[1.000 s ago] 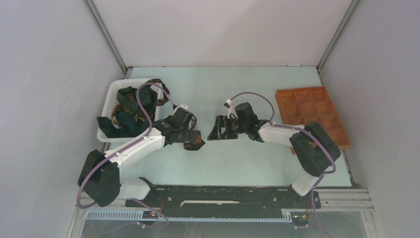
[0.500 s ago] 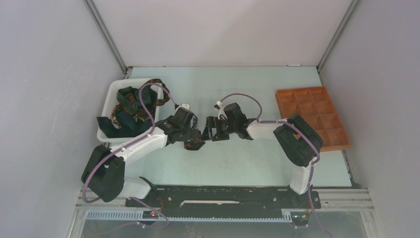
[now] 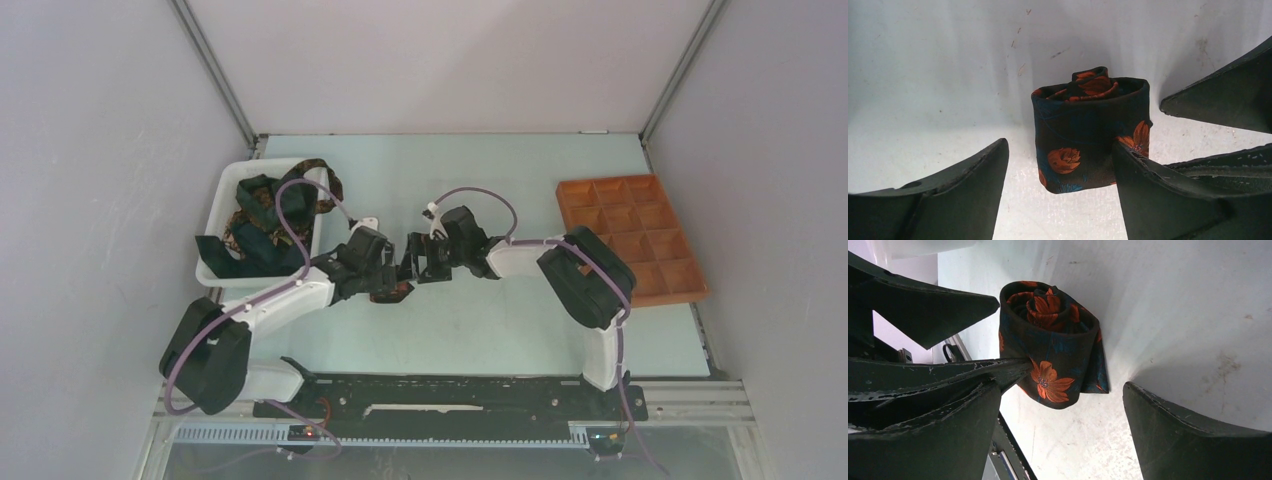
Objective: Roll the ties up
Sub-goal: Roll the tie at the center of the board.
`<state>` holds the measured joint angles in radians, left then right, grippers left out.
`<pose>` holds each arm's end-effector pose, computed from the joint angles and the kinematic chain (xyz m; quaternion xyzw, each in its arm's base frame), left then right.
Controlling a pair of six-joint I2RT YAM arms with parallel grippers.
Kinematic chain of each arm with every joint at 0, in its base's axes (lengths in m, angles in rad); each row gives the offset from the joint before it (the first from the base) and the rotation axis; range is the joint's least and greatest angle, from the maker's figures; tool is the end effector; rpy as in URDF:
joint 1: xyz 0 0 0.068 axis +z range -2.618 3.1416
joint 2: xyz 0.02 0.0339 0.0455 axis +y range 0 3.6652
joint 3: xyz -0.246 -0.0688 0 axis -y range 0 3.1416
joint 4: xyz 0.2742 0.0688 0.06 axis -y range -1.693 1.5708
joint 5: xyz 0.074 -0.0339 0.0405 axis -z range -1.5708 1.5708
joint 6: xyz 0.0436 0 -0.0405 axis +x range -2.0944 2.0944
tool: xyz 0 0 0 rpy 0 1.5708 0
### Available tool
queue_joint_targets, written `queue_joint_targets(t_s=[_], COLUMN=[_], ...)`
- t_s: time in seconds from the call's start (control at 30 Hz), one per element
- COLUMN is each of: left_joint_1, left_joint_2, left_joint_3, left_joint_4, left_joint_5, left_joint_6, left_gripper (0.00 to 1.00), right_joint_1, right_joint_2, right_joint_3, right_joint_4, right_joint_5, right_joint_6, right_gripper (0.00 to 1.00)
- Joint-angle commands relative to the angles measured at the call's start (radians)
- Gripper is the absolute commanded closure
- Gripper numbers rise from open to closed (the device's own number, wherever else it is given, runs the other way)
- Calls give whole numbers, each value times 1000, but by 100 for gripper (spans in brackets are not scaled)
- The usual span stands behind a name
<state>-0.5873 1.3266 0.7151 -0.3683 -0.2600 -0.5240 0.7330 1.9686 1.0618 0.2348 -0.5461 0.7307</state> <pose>0.2428 -0.1481 0.1475 -0.0077 0.9493 -0.0470 0.3107 0.2959 0.2969 0.0921 -0.1181 0.8672 0.4602 0.1489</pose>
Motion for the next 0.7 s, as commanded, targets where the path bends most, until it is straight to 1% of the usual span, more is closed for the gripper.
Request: queue_joint_targets(t_s=[0.0, 0.17, 0.47, 0.67], left_joint_1=[11, 11, 11, 11], left_joint_2=[-17, -23, -31, -33], left_joint_3=[-46, -75, -92, -94], left_joint_4=[-28, -8, 5, 4], left_joint_5=[-28, -22, -17, -16], left_joint_6=[-6, -15, -23, -22], left_gripper=[20, 24, 29, 30], right_joint_1=[26, 36, 44, 36], right_joint_2=[41, 51, 79, 95], right_joint_3=[37, 39, 40, 40], right_joint_4=[-2, -8, 31, 64], right_joint_5=[8, -11, -67, -72], right_joint_6=[25, 51, 79, 96], right_gripper=[7, 15, 34, 43])
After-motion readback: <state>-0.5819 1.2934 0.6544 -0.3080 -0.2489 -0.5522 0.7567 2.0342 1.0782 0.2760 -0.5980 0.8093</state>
